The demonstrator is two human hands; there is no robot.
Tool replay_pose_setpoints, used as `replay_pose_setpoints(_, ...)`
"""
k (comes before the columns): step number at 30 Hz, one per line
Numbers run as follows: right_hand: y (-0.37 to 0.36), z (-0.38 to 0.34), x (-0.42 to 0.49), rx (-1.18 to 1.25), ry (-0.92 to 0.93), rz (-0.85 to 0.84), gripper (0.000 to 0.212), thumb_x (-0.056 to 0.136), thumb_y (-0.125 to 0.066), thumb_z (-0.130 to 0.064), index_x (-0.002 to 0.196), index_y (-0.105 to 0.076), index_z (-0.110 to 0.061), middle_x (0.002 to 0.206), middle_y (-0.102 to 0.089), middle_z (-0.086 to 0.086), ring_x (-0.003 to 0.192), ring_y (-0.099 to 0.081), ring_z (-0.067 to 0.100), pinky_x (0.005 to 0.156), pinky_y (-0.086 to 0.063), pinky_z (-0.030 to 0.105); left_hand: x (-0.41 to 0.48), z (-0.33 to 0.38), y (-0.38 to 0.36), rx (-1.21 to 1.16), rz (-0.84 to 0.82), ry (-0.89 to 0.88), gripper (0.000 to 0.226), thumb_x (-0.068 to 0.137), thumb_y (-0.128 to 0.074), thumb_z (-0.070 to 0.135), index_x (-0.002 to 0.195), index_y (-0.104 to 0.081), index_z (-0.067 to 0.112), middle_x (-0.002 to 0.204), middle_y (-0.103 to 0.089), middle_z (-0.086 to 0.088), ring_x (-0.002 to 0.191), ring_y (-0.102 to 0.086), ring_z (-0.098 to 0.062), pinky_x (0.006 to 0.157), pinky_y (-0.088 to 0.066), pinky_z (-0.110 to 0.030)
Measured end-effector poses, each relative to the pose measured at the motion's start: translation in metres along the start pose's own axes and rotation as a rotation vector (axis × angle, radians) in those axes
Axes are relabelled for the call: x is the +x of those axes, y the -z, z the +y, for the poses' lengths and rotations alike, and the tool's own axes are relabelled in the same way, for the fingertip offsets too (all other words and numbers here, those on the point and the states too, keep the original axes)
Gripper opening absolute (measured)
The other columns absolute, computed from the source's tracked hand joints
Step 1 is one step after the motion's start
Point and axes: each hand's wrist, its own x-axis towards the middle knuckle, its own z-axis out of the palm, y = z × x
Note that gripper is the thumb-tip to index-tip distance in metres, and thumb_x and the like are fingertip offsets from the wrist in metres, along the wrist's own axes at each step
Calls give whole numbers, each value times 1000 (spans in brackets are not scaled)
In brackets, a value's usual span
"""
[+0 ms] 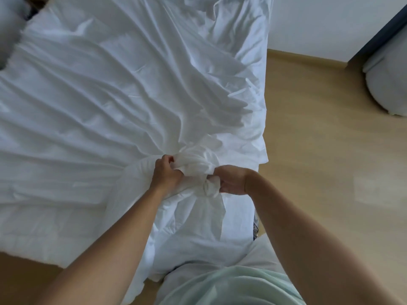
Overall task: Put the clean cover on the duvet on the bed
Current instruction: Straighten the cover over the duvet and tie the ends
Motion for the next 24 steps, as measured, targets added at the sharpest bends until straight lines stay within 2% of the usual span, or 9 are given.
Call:
replay_pose_setpoints(2, -7, -16, -4, -10, 35, -125, 29, 96, -59, -18, 122, -65, -7, 115, -72, 9, 111, -67, 25, 103, -50, 36, -10, 2, 10, -48, 35, -2, 41, 80, -78, 29, 112, -55, 13, 113, -57, -4, 96, -59, -22, 78, -45, -30)
replay_pose_setpoints(5, -14, -20, -5, 70, 89, -100, 34, 93, -60, -23, 120, -68, -4, 114, -70, 15, 108, -66, 30, 108, -45, 41, -34, 5, 16, -73, 143, -60, 30, 74, -79, 28, 85, -54, 17, 86, -59, 1, 74, -55, -14, 62, -40, -24)
replay_pose_setpoints(7, -15, -15, -4, 173, 130, -68, 26, 95, -57, -22, 105, -75, -6, 106, -70, 16, 99, -67, 31, 106, -46, 43, -53, 7, 12, -169, 37, -116, 16, 71, -73, 22, 81, -61, 20, 77, -65, 8, 70, -57, -6, 63, -43, -23)
replay_pose_setpoints(9, -15, -11, -5, 267, 165, -91, 27, 94, -55, -23, 91, -78, -7, 98, -71, 16, 94, -69, 31, 100, -49, 41, -69, 11, 3, -257, -177, -151, 22, 70, -68, 18, 90, -68, 26, 86, -72, 7, 78, -63, -4, 70, -50, -21)
replay_pose_setpoints(11, -16, -10, -7, 372, 167, -150, 37, 97, -51, -24, 114, -70, 3, 110, -66, 23, 106, -63, 38, 111, -44, 46, -78, 16, -4, -336, -281, -171, 30, 75, -66, 8, 99, -71, 25, 95, -75, -5, 85, -65, -9, 75, -50, -22)
replay_pose_setpoints(13, -19, -11, -7, 432, 161, -194, 50, 99, -48, -26, 133, -56, 10, 123, -61, 27, 114, -59, 41, 114, -40, 52, -79, 19, -6, -417, -276, -160, 26, 82, -67, 7, 104, -73, 19, 101, -75, -8, 91, -68, -12, 81, -52, -24)
replay_pose_setpoints(16, -23, -17, -8, 446, 197, -204, 47, 101, -47, -29, 134, -57, 4, 127, -65, 21, 115, -65, 35, 98, -53, 44, -70, 23, -1, -443, -269, -107, 33, 76, -66, 20, 108, -71, 16, 101, -75, 1, 95, -69, -13, 82, -54, -28)
replay_pose_setpoints(19, -25, -24, -6, 429, 230, -172, 48, 100, -47, -27, 135, -54, 5, 134, -62, 25, 126, -59, 37, 110, -44, 44, -59, 21, 2, -496, -282, -77, 41, 76, -74, 13, 115, -66, 22, 106, -75, -1, 100, -71, -16, 88, -55, -30)
replay_pose_setpoints(24, -22, -25, -3, 419, 210, -118, 42, 99, -48, -23, 132, -55, 2, 127, -67, 23, 118, -66, 33, 95, -53, 39, -49, 6, -21, -407, -226, -5, 41, 77, -81, 15, 110, -62, 30, 99, -75, 7, 88, -71, -2, 72, -50, -13)
